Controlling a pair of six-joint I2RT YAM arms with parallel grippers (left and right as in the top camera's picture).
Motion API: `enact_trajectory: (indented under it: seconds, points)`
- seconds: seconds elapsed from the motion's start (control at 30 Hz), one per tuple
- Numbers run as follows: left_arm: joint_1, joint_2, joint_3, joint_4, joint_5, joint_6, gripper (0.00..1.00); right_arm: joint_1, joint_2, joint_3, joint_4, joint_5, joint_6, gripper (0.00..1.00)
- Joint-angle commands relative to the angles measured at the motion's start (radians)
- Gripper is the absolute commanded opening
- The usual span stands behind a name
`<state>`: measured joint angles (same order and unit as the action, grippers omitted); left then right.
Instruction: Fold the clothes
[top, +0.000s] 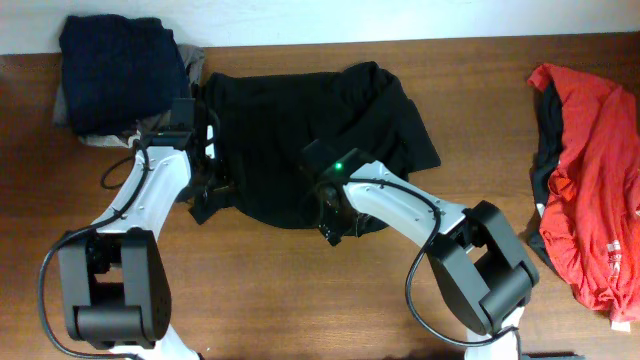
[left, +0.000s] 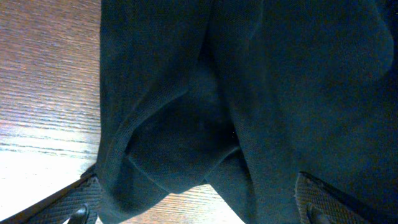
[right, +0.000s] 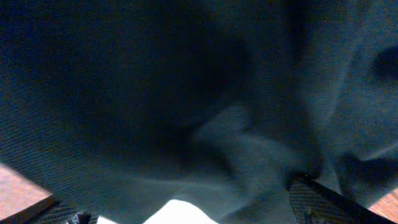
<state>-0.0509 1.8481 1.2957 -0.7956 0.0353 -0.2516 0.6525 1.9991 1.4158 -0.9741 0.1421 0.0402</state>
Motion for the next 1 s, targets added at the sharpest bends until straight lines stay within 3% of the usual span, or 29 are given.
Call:
enact_trajectory:
  seconds: [0.0, 0.1, 0.2, 0.3, 0.47, 0.73, 0.93, 0.97]
  points:
    - [0.000, 0.009, -0.003, 0.003, 0.014, -0.010, 0.98, -0.018, 0.005, -0.003, 0.010, 0.015, -0.006, 0.99]
    - [-0.001, 0.009, -0.003, 0.003, 0.014, -0.010, 0.98, -0.018, 0.005, -0.004, 0.011, 0.010, -0.003, 0.99]
    - [-0.001, 0.009, -0.004, 0.003, 0.014, -0.009, 0.98, -0.018, 0.005, -0.004, 0.015, 0.011, -0.003, 0.86]
    - [-0.001, 0.009, -0.004, 0.003, 0.014, -0.010, 0.98, -0.018, 0.005, -0.004, 0.024, 0.010, 0.021, 0.40]
    - [-0.001, 0.009, -0.004, 0.002, 0.014, -0.009, 0.98, -0.018, 0.005, 0.001, 0.028, 0.042, 0.081, 0.04]
    - [-0.001, 0.009, -0.003, 0.002, 0.014, -0.010, 0.98, -0.026, 0.004, 0.179, -0.077, 0.202, 0.179, 0.04]
    - [-0.001, 0.009, -0.003, -0.005, 0.014, -0.009, 0.98, -0.087, 0.013, 0.204, 0.079, 0.280, 0.148, 0.04]
    - [-0.001, 0.009, -0.003, -0.006, 0.014, -0.010, 0.98, -0.101, 0.018, 0.204, 0.094, 0.280, 0.149, 0.09]
